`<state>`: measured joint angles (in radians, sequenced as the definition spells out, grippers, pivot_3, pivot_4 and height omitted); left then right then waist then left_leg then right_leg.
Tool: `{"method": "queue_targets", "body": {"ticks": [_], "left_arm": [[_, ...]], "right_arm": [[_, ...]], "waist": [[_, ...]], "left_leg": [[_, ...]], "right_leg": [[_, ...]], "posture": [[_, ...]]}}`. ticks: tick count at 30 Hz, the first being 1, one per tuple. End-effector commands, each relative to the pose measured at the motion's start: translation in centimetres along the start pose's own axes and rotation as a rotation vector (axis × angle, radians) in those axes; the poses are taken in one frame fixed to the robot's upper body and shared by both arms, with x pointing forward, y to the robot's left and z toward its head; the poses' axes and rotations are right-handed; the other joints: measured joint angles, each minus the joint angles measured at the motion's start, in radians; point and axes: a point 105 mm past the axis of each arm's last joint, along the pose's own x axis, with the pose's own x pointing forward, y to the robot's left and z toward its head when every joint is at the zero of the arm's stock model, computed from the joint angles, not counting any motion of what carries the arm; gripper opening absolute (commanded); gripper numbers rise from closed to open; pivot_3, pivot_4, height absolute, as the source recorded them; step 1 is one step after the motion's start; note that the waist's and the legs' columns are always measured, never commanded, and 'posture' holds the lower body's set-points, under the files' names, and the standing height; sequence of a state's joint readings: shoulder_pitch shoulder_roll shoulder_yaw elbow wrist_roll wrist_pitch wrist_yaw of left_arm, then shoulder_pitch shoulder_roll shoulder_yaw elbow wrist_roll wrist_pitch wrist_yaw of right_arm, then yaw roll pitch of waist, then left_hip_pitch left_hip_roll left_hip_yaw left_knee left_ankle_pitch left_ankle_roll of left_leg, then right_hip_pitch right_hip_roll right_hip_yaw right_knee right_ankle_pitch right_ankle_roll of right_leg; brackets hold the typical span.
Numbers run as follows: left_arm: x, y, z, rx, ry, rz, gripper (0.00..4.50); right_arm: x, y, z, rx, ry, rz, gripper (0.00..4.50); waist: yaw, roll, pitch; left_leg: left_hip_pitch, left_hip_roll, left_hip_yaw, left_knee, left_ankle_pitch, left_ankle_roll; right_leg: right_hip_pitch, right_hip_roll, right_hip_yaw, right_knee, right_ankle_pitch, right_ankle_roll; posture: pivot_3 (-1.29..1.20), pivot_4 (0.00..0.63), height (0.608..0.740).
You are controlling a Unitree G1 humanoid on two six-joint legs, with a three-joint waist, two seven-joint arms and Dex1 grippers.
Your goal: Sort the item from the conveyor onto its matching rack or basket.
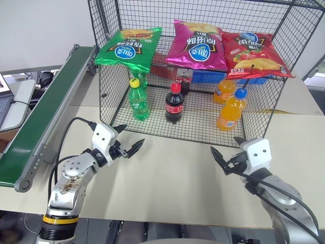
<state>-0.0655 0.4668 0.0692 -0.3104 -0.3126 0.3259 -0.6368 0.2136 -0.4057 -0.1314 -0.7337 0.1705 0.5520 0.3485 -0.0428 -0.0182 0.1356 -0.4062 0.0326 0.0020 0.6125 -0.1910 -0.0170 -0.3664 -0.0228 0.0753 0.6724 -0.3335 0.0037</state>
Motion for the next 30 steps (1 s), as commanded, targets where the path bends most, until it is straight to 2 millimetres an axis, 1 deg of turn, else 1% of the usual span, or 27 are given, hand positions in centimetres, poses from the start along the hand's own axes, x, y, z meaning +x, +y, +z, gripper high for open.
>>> {"method": "queue_targets", "body": {"ticks": [1, 22, 30], "left_arm": [[0.16, 0.06, 1.04, 0.028, -0.047, -0.001, 4.5], [0.13, 0.0, 0.95, 0.032, -0.046, -0.002, 4.5], [-0.02, 0.35, 1.01, 0.039, -0.043, 0.001, 4.5]], "right_arm": [[-0.49, -0.46, 1.63, -0.044, -0.059, -0.025, 4.46], [-0.23, -0.37, 1.62, -0.04, -0.066, -0.028, 4.46], [-0.25, -0.25, 1.63, -0.037, -0.067, -0.032, 4.46]], "waist": [[0.0, 0.0, 0.0], [0.0, 0.0, 0.0], [0.0, 0.0, 0.0]], "left_leg": [[0.0, 0.0, 0.0, 0.0, 0.0, 0.0], [0.0, 0.0, 0.0, 0.0, 0.0, 0.0], [0.0, 0.0, 0.0, 0.0, 0.0, 0.0]], "right_leg": [[0.0, 0.0, 0.0, 0.0, 0.0, 0.0], [0.0, 0.0, 0.0, 0.0, 0.0, 0.0], [0.0, 0.0, 0.0, 0.0, 0.0, 0.0]], "posture": [[0.0, 0.15, 0.74], [0.0, 0.15, 0.74], [0.0, 0.15, 0.74]]}}
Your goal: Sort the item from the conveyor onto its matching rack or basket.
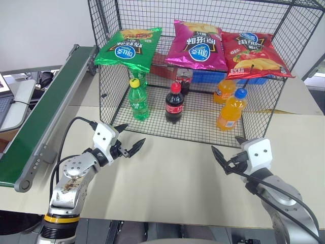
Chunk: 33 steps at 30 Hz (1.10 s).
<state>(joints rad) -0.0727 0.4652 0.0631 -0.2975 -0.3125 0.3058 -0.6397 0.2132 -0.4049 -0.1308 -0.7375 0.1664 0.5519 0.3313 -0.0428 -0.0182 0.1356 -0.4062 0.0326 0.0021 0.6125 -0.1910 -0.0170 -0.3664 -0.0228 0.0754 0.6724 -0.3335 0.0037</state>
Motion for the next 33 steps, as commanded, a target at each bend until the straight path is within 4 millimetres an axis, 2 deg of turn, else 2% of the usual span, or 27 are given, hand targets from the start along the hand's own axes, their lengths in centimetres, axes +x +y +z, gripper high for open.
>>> {"method": "queue_targets", "body": {"ticks": [1, 8, 13, 19, 33], "left_arm": [[-0.2, 0.4, 0.9, 0.033, -0.03, 0.007, 4.5], [-0.4, 0.3, 1.0, 0.026, -0.031, 0.004, 4.5], [-0.1, 0.9, 1.6, 0.026, -0.018, 0.01, 4.5], [0.0, 1.0, 1.4, 0.046, 0.004, -0.015, 4.5], [0.1, 0.3, 1.2, 0.053, -0.014, -0.048, 4.5]], "right_arm": [[-0.2, -0.1, 1.5, -0.032, -0.064, -0.016, 4.46], [-0.5, 0.0, 1.5, -0.028, -0.063, -0.029, 4.46], [-0.2, 0.5, 2.0, -0.006, -0.087, -0.048, 4.46], [-0.5, 1.1, 1.4, 0.008, -0.074, -0.06, 4.46], [-0.8, 0.7, 1.6, -0.015, -0.071, -0.053, 4.46]], "waist": [[0.0, 0.0, 0.0], [0.0, 0.0, 0.0], [0.0, 0.0, 0.0], [0.002, 0.0, 0.0], [0.0, 0.0, 0.0]], "left_leg": [[0.0, 0.0, 0.0, 0.0, 0.0, 0.0], [0.0, 0.0, 0.0, 0.0, 0.0, 0.0], [0.0, 0.0, 0.0, 0.0, 0.0, 0.0], [0.0, 0.0, 0.0, 0.0, 0.0, 0.0], [0.0, 0.0, 0.0, 0.0, 0.0, 0.0]], "right_leg": [[0.0, 0.0, 0.0, 0.0, 0.0, 0.0], [0.0, 0.0, 0.0, 0.0, 0.0, 0.0], [0.0, 0.0, 0.0, 0.0, 0.0, 0.0], [0.0, 0.0, 0.0, 0.0, 0.0, 0.0], [0.0, 0.0, 0.0, 0.0, 0.0, 0.0]], "posture": [[0.0, 0.15, 0.74], [0.0, 0.15, 0.74], [0.0, 0.15, 0.74], [0.0, 0.15, 0.74], [0.0, 0.15, 0.74]]}}
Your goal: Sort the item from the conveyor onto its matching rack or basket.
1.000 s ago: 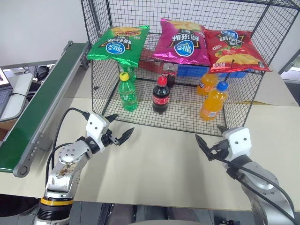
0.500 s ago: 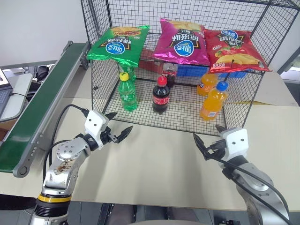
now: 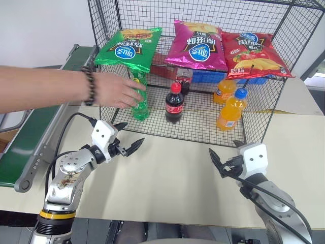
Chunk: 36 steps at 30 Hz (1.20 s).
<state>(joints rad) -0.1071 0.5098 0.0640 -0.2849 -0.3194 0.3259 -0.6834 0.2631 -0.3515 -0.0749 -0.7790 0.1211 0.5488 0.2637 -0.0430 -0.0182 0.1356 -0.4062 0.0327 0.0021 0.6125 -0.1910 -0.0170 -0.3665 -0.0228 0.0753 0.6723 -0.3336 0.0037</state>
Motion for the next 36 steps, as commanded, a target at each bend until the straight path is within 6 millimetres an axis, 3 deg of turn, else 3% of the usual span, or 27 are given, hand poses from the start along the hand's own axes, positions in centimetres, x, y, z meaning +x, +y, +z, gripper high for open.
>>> {"method": "queue_targets", "body": {"ticks": [1, 13, 36], "left_arm": [[0.1, -0.1, 0.7, 0.023, -0.037, -0.004, 4.5], [-0.4, -0.8, 0.2, 0.002, -0.024, -0.008, 4.5], [-0.8, 0.3, -0.2, -0.001, 0.008, 0.08, 4.5]], "right_arm": [[-0.3, -0.5, 1.9, -0.04, -0.076, -0.009, 4.46], [-0.4, -0.4, 1.5, -0.044, -0.07, 0.009, 4.46], [0.4, -0.4, 2.5, -0.049, -0.091, 0.034, 4.46]], "waist": [[0.0, 0.0, 0.0], [0.0, 0.0, 0.0], [0.0, 0.0, 0.0]], "left_leg": [[0.0, 0.0, 0.0, 0.0, 0.0, 0.0], [0.0, 0.0, 0.0, 0.0, 0.0, 0.0], [0.0, 0.0, 0.0, 0.0, 0.0, 0.0]], "right_leg": [[0.0, 0.0, 0.0, 0.0, 0.0, 0.0], [0.0, 0.0, 0.0, 0.0, 0.0, 0.0], [0.0, 0.0, 0.0, 0.0, 0.0, 0.0]], "posture": [[0.0, 0.15, 0.74], [0.0, 0.15, 0.74], [0.0, 0.15, 0.74]]}}
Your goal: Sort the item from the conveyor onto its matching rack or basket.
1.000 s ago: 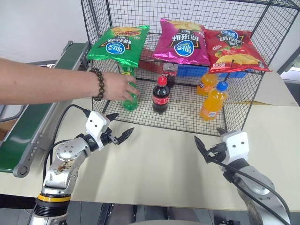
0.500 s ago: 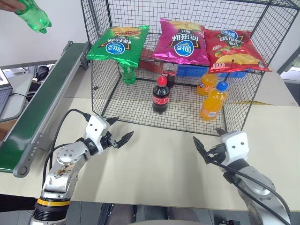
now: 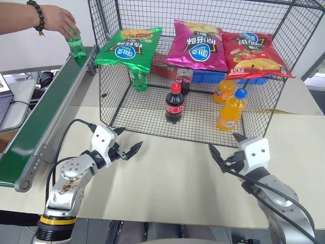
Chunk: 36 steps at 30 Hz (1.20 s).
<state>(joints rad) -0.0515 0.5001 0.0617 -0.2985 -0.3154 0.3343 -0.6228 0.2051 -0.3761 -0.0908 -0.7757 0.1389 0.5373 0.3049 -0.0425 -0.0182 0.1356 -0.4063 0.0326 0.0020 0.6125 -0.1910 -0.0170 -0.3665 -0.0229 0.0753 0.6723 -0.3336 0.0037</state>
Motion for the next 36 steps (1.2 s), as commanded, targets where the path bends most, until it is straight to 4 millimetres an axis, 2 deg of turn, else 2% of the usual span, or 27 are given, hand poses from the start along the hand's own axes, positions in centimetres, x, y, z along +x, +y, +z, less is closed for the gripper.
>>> {"method": "queue_targets", "body": {"ticks": [1, 4, 7, 11, 14, 20, 24, 31, 36], "left_arm": [[-0.3, 0.6, 1.1, 0.03, -0.031, 0.033, 4.5], [-0.7, 2.4, 1.6, -0.007, -0.057, 0.121, 4.5], [-1.9, 4.7, 3.4, -0.036, -0.154, 0.236, 4.5], [-4.1, 8.4, 5.8, -0.029, -0.258, 0.435, 4.5], [-5.9, 10.6, 6.7, -0.027, -0.291, 0.562, 4.5], [-10.2, 15.7, 6.3, -0.039, -0.288, 0.842, 4.5], [-12.1, 18.5, 5.8, -0.061, -0.264, 0.931, 4.5], [-14.3, 21.4, 5.4, -0.053, -0.227, 0.968, 4.5], [-14.2, 22.2, 5.1, -0.074, -0.219, 0.933, 4.5]], "right_arm": [[-0.2, -0.3, 1.0, -0.018, -0.029, -0.004, 4.46], [0.0, 0.2, 1.5, -0.004, -0.038, 0.054, 4.46], [0.1, 1.3, 3.1, 0.011, -0.071, 0.185, 4.46], [0.5, 2.8, 7.0, 0.039, -0.18, 0.416, 4.46], [0.8, 3.4, 9.6, 0.047, -0.235, 0.564, 4.46], [2.5, 4.5, 15.2, 0.012, -0.322, 0.825, 4.46], [3.4, 5.1, 18.1, -0.003, -0.38, 0.92, 4.46], [3.4, 7.1, 20.7, -0.023, -0.454, 1.059, 4.46], [3.3, 8.0, 21.5, -0.03, -0.479, 1.092, 4.46]], "waist": [[0.0, 0.0, 0.0], [-0.001, 0.0, 0.0], [-0.003, 0.0, 0.0], [-0.003, -0.001, 0.0], [-0.003, -0.002, 0.001], [-0.001, -0.002, 0.001], [0.001, -0.003, 0.001], [0.002, -0.003, 0.001], [0.0, -0.003, 0.001]], "left_leg": [[0.0, 0.0, 0.0, 0.0, 0.0, 0.0], [0.0, 0.0, 0.0, 0.0, 0.0, 0.0], [0.0, 0.001, 0.0, 0.0, 0.0, 0.0], [0.0, 0.001, 0.0, 0.001, 0.0, 0.0], [0.0, 0.0, -0.001, 0.001, 0.0, 0.0], [0.002, 0.0, -0.002, 0.002, -0.001, 0.002], [0.002, 0.001, -0.003, 0.002, -0.001, 0.002], [0.001, 0.001, -0.003, 0.002, -0.001, 0.002], [0.0, 0.001, -0.003, 0.002, -0.001, 0.002]], "right_leg": [[0.0, 0.0, 0.0, 0.0, 0.0, 0.0], [0.0, 0.0, 0.0, 0.0, 0.0, 0.0], [0.0, 0.0, 0.0, 0.0, 0.0, 0.0], [0.0, 0.001, -0.001, 0.0, 0.0, 0.0], [0.001, 0.001, -0.001, 0.0, 0.0, 0.0], [0.004, 0.0, -0.004, -0.001, 0.0, 0.0], [0.003, 0.0, -0.006, -0.001, 0.0, 0.0], [0.002, -0.003, -0.007, 0.001, 0.0, -0.001], [-0.001, -0.007, -0.007, 0.004, 0.0, -0.001]], "posture": [[0.0, 0.15, 0.74], [0.0, 0.15, 0.74], [0.0, 0.15, 0.74], [0.0, 0.15, 0.74], [0.0, 0.15, 0.74], [0.0, 0.15, 0.74], [0.0, 0.15, 0.74], [0.0, 0.15, 0.74], [0.0, 0.15, 0.74]]}}
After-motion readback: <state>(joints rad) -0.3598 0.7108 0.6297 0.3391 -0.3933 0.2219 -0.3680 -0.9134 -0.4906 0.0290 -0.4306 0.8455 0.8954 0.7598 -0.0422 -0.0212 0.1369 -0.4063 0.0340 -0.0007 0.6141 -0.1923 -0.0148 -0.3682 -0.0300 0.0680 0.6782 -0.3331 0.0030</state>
